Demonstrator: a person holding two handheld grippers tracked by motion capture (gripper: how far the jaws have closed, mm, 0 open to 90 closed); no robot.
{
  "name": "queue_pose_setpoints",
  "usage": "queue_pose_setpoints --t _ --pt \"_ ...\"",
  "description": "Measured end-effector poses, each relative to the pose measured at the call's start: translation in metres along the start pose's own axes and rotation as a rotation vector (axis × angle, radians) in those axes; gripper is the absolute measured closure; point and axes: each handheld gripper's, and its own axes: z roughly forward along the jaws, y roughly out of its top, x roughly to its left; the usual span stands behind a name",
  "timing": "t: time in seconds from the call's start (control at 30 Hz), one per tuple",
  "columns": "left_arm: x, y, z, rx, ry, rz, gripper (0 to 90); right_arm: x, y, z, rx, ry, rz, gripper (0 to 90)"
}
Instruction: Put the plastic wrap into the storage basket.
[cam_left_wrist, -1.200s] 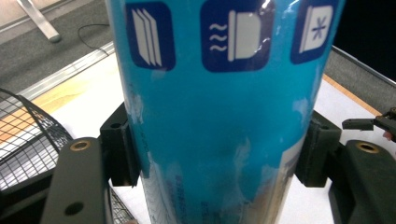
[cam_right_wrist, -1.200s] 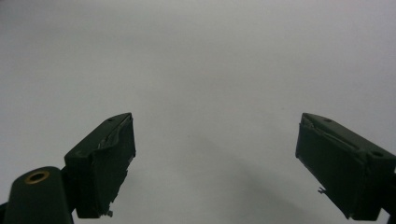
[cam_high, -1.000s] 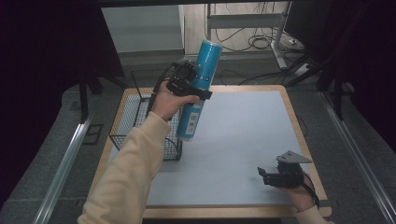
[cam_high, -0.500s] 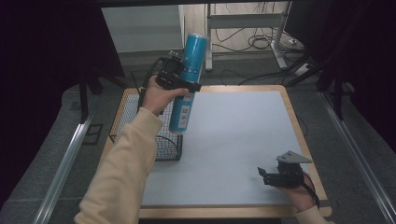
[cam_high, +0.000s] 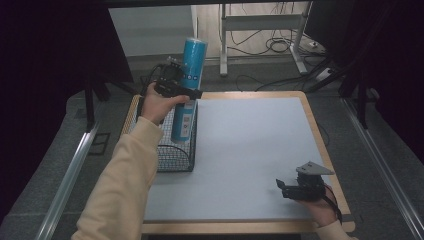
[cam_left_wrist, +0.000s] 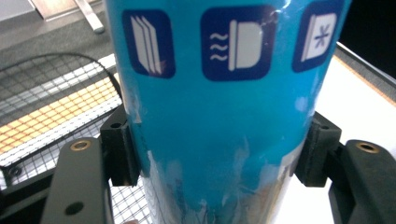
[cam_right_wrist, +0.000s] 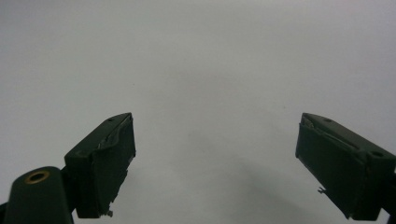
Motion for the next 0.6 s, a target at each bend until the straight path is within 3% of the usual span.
queue_pose_setpoints --t 0.17,0.3,0.6 --pt "0.009 -0.005 -0.002 -0.006 0.007 -0.024 32.0 0.0 0.0 0.0 0.001 -0.002 0.0 12.0" --pt "0.013 -0.009 -0.001 0.008 0.028 -0.018 32.0 0.0 0.0 0.001 0.002 -0.001 -0.002 12.0" --pt "0.022 -0.022 0.01 0.046 0.044 -0.037 32.0 0.001 0.0 0.001 0.005 -0.001 -0.004 12.0"
